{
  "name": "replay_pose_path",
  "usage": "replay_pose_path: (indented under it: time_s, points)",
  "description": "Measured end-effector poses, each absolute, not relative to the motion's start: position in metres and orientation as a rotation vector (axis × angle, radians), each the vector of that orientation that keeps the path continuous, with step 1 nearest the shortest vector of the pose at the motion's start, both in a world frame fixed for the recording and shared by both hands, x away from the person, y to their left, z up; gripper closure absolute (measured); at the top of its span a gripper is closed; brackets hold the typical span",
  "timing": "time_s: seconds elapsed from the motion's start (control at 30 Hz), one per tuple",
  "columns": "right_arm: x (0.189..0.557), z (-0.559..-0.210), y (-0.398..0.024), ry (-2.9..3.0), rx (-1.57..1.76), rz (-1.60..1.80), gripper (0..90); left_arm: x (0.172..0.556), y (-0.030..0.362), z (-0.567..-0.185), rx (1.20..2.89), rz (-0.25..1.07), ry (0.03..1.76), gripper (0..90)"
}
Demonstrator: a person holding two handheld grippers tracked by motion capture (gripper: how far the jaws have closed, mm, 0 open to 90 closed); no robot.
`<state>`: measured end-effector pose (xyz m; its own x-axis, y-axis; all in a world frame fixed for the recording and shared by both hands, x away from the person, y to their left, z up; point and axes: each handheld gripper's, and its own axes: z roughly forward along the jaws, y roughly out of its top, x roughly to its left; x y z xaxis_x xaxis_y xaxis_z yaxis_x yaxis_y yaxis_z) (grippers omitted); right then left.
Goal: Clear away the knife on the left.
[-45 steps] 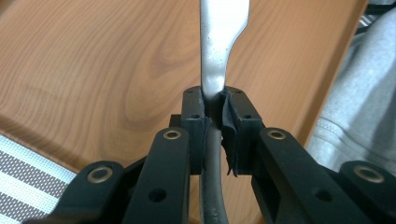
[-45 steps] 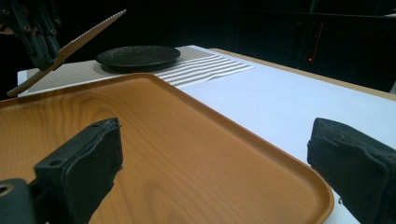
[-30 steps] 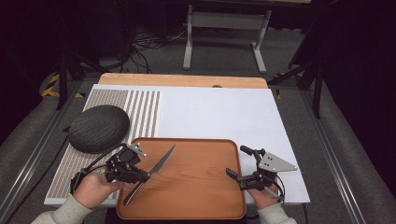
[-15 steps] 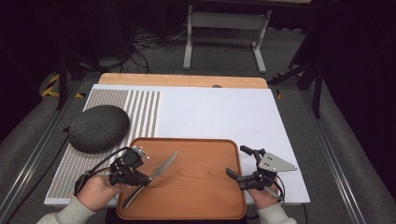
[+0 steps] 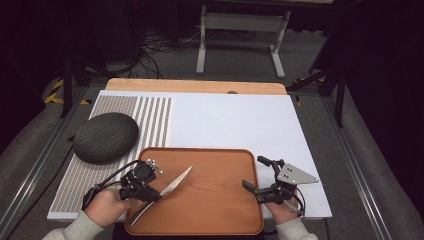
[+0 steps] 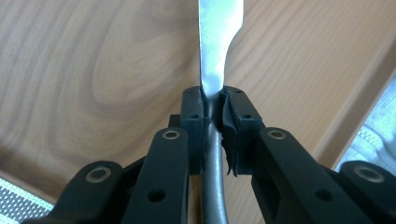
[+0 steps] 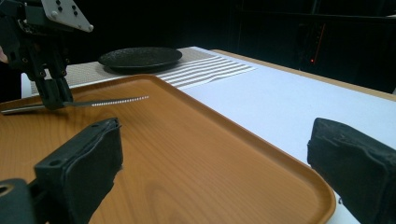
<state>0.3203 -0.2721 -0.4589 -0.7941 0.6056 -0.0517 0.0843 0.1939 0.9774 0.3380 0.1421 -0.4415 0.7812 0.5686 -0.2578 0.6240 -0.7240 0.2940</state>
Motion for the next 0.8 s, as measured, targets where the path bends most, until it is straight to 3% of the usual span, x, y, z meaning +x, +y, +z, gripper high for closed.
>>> replay_pose_path:
  time_s: [0.8]
  points:
    - [0.3205,-0.459,-0.2722,2.05,0.646,1.635,3.8,0.3389,0.1379,-0.4483,2.64,-0.221,0.919,78.4]
